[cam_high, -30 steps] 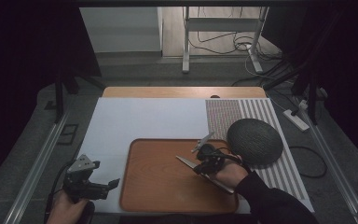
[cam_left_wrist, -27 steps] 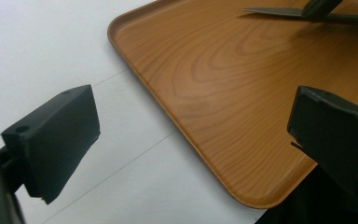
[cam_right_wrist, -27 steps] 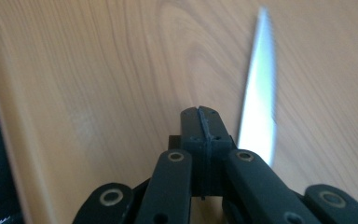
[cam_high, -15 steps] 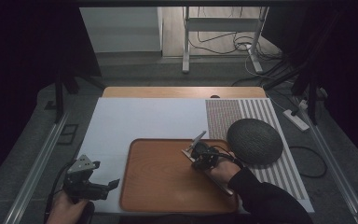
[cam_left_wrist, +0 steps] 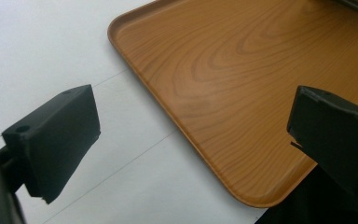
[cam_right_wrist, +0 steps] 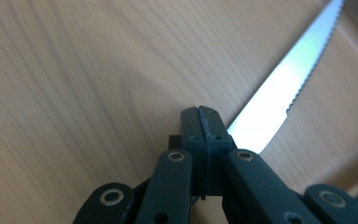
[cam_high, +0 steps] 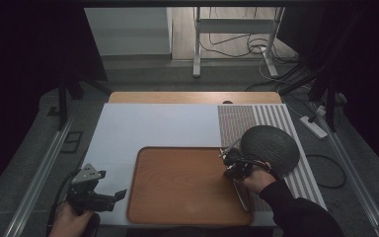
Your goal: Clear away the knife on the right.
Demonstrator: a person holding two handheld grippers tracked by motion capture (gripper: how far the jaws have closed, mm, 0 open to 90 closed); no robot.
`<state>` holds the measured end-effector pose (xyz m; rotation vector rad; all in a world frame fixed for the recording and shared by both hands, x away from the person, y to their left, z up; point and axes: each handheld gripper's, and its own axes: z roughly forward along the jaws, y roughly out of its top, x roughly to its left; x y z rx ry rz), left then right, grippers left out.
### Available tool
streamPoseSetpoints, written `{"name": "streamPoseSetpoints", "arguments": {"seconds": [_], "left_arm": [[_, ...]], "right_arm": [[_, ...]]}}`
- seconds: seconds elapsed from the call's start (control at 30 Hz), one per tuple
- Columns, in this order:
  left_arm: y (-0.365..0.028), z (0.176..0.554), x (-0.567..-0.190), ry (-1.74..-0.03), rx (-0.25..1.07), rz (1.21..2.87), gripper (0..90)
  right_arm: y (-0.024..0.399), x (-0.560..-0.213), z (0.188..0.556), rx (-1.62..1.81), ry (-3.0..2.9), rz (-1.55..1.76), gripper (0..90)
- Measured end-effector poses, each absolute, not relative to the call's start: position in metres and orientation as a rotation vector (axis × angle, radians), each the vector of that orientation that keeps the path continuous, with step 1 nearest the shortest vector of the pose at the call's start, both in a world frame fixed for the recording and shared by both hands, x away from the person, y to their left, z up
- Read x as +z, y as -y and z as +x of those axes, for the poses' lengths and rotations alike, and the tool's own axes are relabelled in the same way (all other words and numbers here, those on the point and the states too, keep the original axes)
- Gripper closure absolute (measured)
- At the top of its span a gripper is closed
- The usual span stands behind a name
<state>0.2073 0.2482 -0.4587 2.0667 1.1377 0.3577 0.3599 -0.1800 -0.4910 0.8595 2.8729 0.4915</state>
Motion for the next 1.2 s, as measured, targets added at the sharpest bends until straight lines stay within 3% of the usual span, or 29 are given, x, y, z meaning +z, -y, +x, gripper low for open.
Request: {"name": "streamPoseSetpoints", "arguments": {"seconds": [0.47, 0.53, 0.67, 0.8, 0.87, 0.9, 0.93, 0.97, 1.0, 1.13, 1.2], "left_arm": [[-0.248, 0.208, -0.459, -1.140, 0.359, 2.069, 2.6], [-0.248, 0.208, -0.459, -1.140, 0.359, 2.068, 2.6], [-0.248, 0.208, -0.459, -1.141, 0.357, 2.066, 2.6], [-0.248, 0.208, -0.459, -1.142, 0.358, 2.066, 2.6], [-0.248, 0.208, -0.459, -1.142, 0.357, 2.064, 2.6], [-0.249, 0.208, -0.459, -1.142, 0.357, 2.063, 2.6], [-0.249, 0.208, -0.459, -1.143, 0.357, 2.062, 2.6], [-0.249, 0.207, -0.459, -1.142, 0.357, 2.063, 2.6], [-0.248, 0.207, -0.459, -1.142, 0.358, 2.063, 2.6], [-0.249, 0.207, -0.459, -1.143, 0.358, 2.061, 2.6], [-0.249, 0.207, -0.459, -1.144, 0.357, 2.061, 2.6]], "right_arm": [[0.208, -0.490, 0.356, 0.480, -2.859, 0.957, 89.5], [0.207, -0.490, 0.356, 0.495, -2.865, 0.964, 82.5], [0.207, -0.487, 0.357, 0.576, -2.885, 0.981, 77.8], [0.207, -0.479, 0.353, 0.633, -2.866, 0.949, 66.1], [0.208, -0.475, 0.349, 0.656, -2.844, 0.926, 53.5], [0.211, -0.472, 0.345, 0.681, -2.811, 0.912, 40.5], [0.211, -0.472, 0.345, 0.681, -2.811, 0.912, 40.5], [0.212, -0.470, 0.344, 0.698, -2.793, 0.921, 34.8], [0.217, -0.466, 0.340, 0.727, -2.745, 0.935, 21.4], [0.224, -0.461, 0.334, 0.751, -2.713, 0.931, 18.7], [0.232, -0.458, 0.329, 0.805, -2.684, 0.958, 10.0]]}}
